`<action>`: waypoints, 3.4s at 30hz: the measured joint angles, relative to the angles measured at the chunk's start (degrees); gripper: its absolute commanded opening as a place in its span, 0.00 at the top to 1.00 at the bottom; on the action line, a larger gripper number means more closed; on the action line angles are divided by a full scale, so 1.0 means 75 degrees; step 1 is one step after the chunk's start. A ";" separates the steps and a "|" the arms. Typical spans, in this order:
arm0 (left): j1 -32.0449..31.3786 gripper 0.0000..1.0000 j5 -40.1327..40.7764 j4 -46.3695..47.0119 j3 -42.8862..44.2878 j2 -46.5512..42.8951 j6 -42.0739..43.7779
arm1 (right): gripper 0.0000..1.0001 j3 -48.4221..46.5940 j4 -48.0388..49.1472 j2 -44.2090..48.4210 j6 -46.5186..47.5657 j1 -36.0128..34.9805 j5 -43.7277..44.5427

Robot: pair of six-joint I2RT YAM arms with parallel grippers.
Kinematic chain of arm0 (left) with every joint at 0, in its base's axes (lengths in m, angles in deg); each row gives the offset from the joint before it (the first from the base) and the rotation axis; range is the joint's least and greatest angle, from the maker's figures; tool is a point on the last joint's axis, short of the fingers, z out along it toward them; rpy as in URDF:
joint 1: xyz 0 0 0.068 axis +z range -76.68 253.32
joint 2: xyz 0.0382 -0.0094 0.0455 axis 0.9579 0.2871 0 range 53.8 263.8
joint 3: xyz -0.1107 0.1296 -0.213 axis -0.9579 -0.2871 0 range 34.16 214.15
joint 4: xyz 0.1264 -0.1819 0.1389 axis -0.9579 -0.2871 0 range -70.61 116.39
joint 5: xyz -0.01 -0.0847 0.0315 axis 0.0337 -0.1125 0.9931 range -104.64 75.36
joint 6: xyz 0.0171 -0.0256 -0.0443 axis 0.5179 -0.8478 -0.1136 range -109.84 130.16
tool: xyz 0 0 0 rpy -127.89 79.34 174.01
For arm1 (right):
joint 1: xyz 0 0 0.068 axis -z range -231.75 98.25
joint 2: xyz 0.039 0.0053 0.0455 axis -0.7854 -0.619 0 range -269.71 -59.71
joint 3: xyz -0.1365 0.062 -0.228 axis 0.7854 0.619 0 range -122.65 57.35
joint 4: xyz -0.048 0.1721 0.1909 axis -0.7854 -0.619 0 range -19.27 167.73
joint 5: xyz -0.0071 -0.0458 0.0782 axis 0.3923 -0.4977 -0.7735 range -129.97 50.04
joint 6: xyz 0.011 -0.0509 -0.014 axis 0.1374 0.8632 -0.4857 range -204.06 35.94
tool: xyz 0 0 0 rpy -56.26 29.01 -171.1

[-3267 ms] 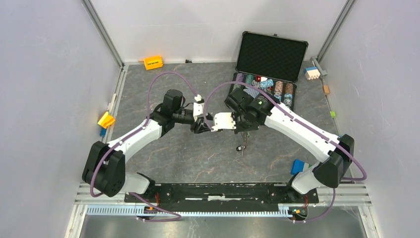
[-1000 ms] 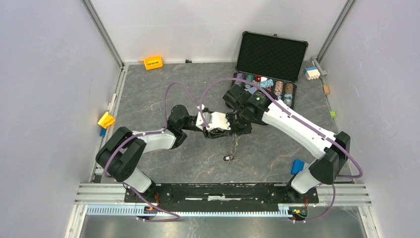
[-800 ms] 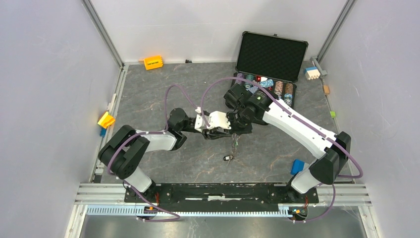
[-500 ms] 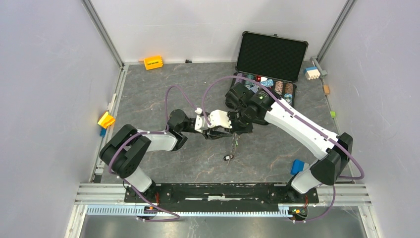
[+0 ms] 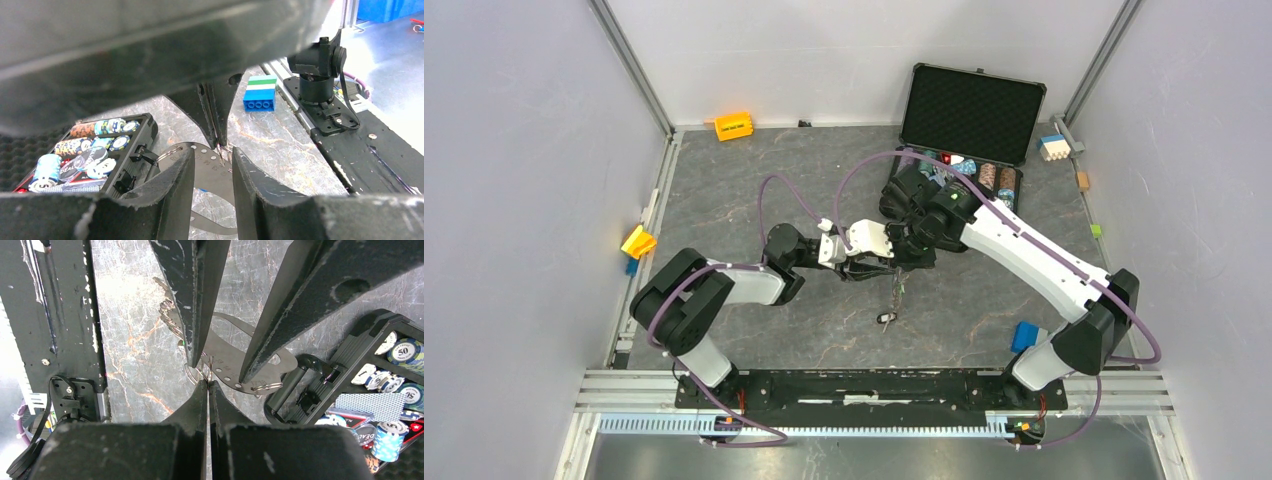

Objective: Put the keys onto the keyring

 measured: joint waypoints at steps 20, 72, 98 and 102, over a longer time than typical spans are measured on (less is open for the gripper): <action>-0.0058 0.62 0.0032 0.0309 -0.0125 0.0175 -0.0178 | 1.00 0.0149 0.0478 0.0364 -0.0055 0.0117 -0.0554; 0.0207 0.76 -0.0224 0.0603 -0.0256 -0.0052 -0.0688 | 1.00 0.0472 0.0737 0.0434 -0.0038 0.0195 -0.0918; 0.0052 0.98 -0.0096 0.0597 -0.0192 -0.0035 -0.0866 | 1.00 0.0513 0.0729 0.0434 -0.0050 0.0248 -0.0997; 0.0052 0.98 -0.0248 0.0586 -0.0181 -0.0035 -0.0860 | 1.00 0.0513 0.0720 0.0434 -0.0055 0.0291 -0.1026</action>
